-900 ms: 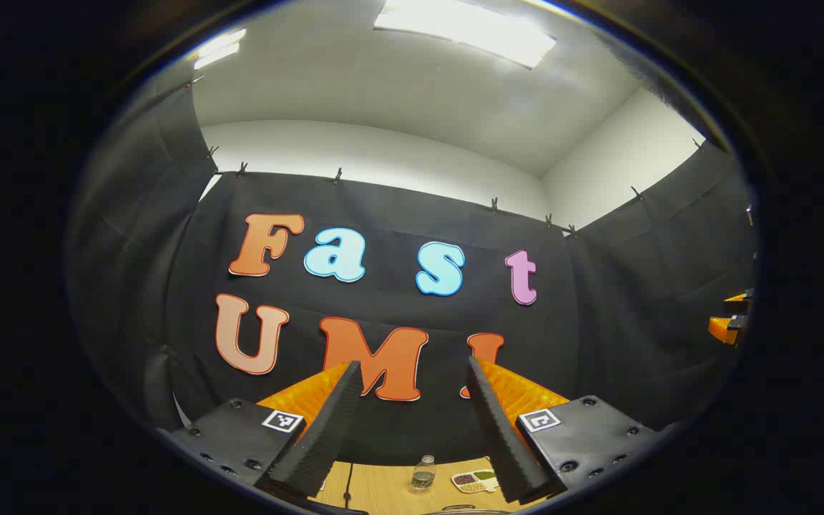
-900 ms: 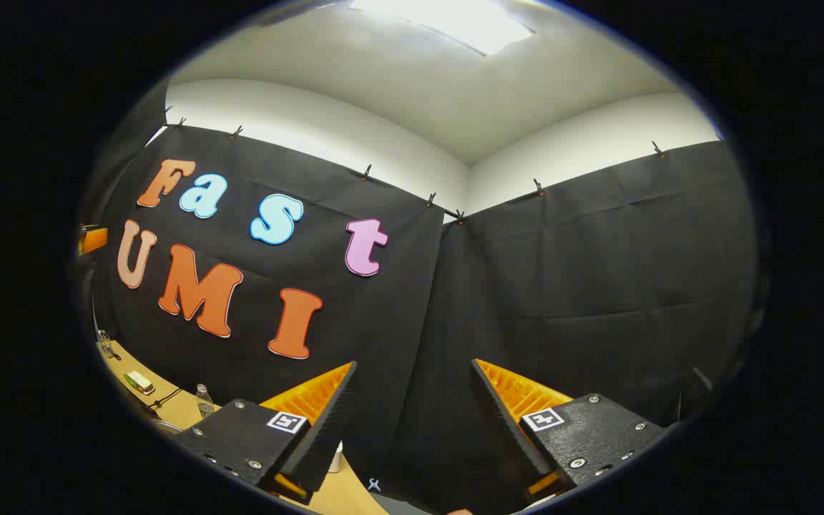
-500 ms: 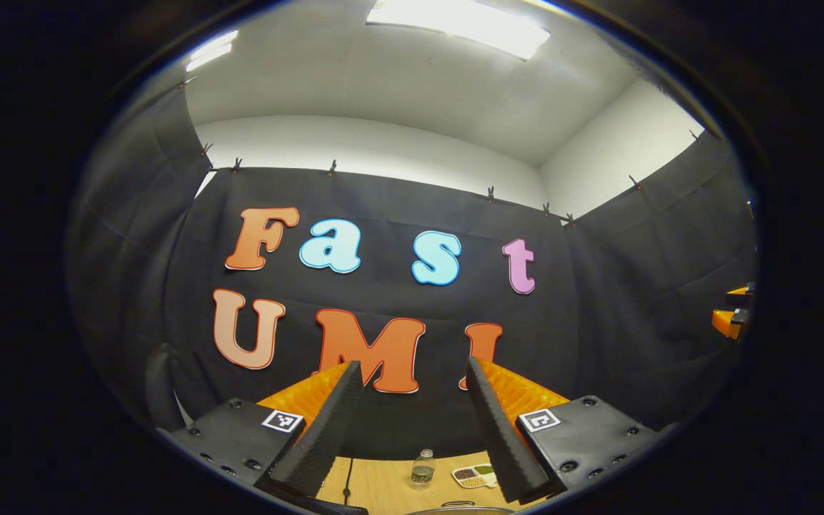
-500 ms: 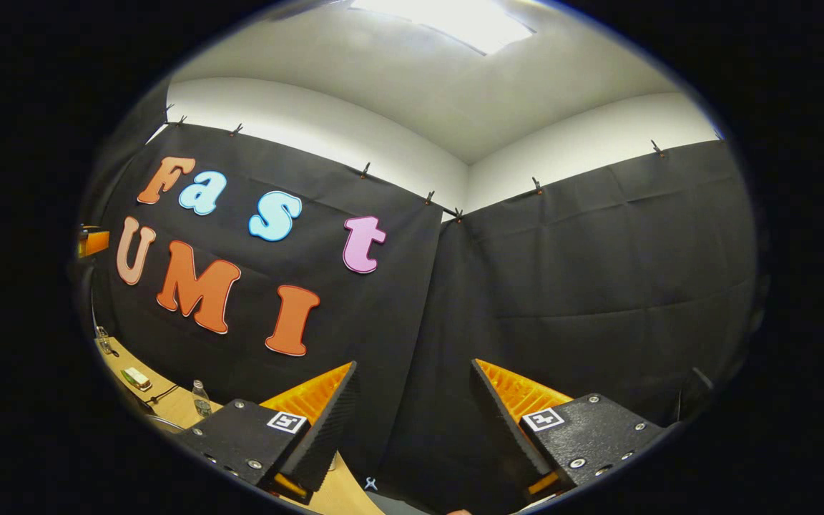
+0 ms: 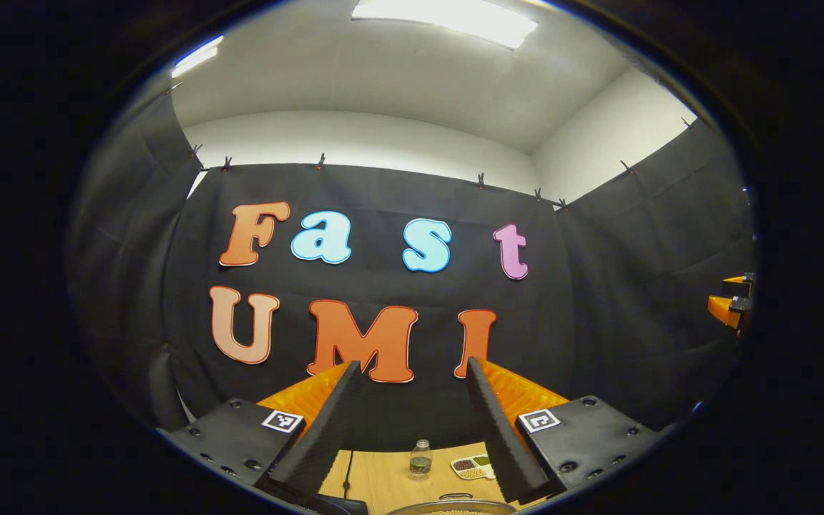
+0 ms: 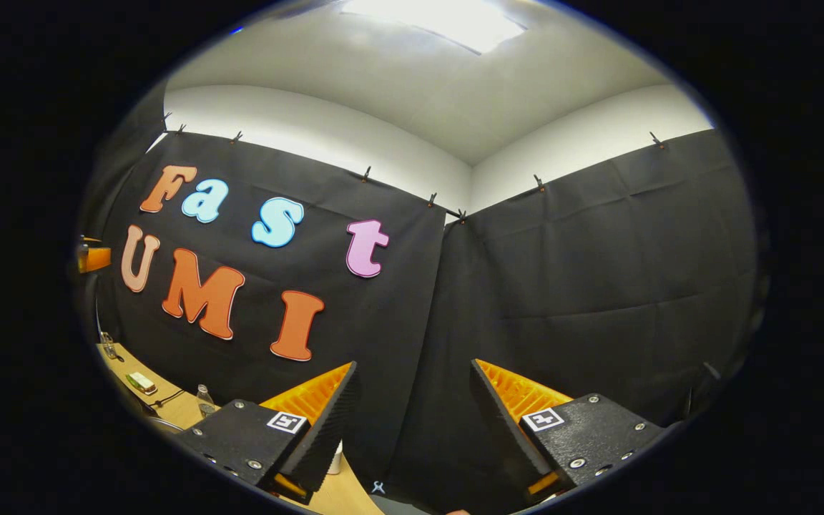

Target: First push the handle of the pot to place it horizontally, then grasp the pot with both hands and set it on the induction cooktop.

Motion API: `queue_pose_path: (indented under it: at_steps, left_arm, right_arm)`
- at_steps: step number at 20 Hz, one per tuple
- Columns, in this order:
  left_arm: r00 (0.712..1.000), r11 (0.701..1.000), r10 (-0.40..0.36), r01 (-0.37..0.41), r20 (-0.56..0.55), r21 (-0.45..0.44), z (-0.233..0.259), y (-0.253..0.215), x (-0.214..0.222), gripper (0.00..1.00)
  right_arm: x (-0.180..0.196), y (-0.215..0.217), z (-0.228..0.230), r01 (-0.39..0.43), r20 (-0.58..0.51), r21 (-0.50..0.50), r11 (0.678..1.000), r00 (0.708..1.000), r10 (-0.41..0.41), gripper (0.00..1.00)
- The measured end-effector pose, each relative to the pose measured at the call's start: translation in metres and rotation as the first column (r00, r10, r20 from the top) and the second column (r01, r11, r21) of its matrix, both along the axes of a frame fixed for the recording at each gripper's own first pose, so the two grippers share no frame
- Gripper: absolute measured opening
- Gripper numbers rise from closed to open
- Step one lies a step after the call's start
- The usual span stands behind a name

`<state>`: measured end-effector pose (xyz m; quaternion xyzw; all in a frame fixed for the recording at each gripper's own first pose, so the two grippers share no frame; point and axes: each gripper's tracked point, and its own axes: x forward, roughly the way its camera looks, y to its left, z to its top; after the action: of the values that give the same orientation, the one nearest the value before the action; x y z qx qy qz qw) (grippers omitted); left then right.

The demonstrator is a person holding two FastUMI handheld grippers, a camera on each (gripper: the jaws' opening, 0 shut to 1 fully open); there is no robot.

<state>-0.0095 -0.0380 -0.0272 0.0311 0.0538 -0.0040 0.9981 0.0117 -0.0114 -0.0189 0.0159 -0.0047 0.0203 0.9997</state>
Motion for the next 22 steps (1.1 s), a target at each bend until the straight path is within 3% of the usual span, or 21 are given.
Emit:
queue_pose_path:
  at_steps: [2, 6, 8, 9, 11, 12, 14, 18, 22]
  left_arm:
    - [1.0, 1.0, 0.003, -0.003, -0.03, 0.003, -0.008, -0.005, -0.005, 0.95]
    - [0.992, 1.0, 0.01, -0.012, -0.125, -0.012, -0.035, -0.012, -0.015, 0.78]
    - [0.981, 0.998, 0.0, -0.011, -0.194, -0.056, -0.054, -0.021, -0.022, 0.6]
    - [0.973, 0.997, 0.013, -0.03, -0.23, -0.07, -0.065, -0.021, -0.026, 0.4]
    - [0.947, 0.993, 0.053, -0.083, -0.316, -0.083, -0.089, -0.017, -0.034, 0.13]
    - [0.927, 0.99, 0.064, -0.105, -0.37, -0.092, -0.106, -0.018, -0.041, 0.08]
    - [0.87, 0.983, 0.054, -0.133, -0.49, -0.128, -0.142, -0.028, -0.057, 0.08]
    - [0.721, 0.966, 0.097, -0.235, -0.686, -0.111, -0.204, -0.032, -0.109, 0.08]
    - [0.584, 0.942, 0.116, -0.321, -0.803, -0.097, -0.248, -0.04, -0.154, 0.07]
  right_arm:
    - [0.002, 0.0, -0.008, -0.012, -0.008, 0.003, 1.0, 1.0, 0.012, 0.96]
    - [0.01, -0.002, -0.02, -0.032, -0.015, 0.015, 0.999, 0.999, 0.032, 0.94]
    - [0.014, -0.003, -0.025, -0.046, -0.016, 0.024, 0.999, 0.999, 0.047, 0.94]
    - [0.017, -0.005, -0.028, -0.053, -0.017, 0.028, 0.998, 0.998, 0.054, 0.94]
    - [0.021, -0.006, -0.033, -0.069, -0.022, 0.044, 0.997, 0.997, 0.07, 0.94]
    - [0.023, -0.006, -0.037, -0.08, -0.027, 0.053, 0.995, 0.996, 0.082, 0.94]
    - [0.027, -0.005, -0.046, -0.103, -0.037, 0.066, 0.993, 0.994, 0.105, 0.94]
    - [0.033, -0.003, -0.065, -0.146, -0.062, 0.069, 0.987, 0.987, 0.151, 0.94]
    - [0.032, -0.002, -0.084, -0.18, -0.098, 0.084, 0.98, 0.977, 0.188, 0.94]
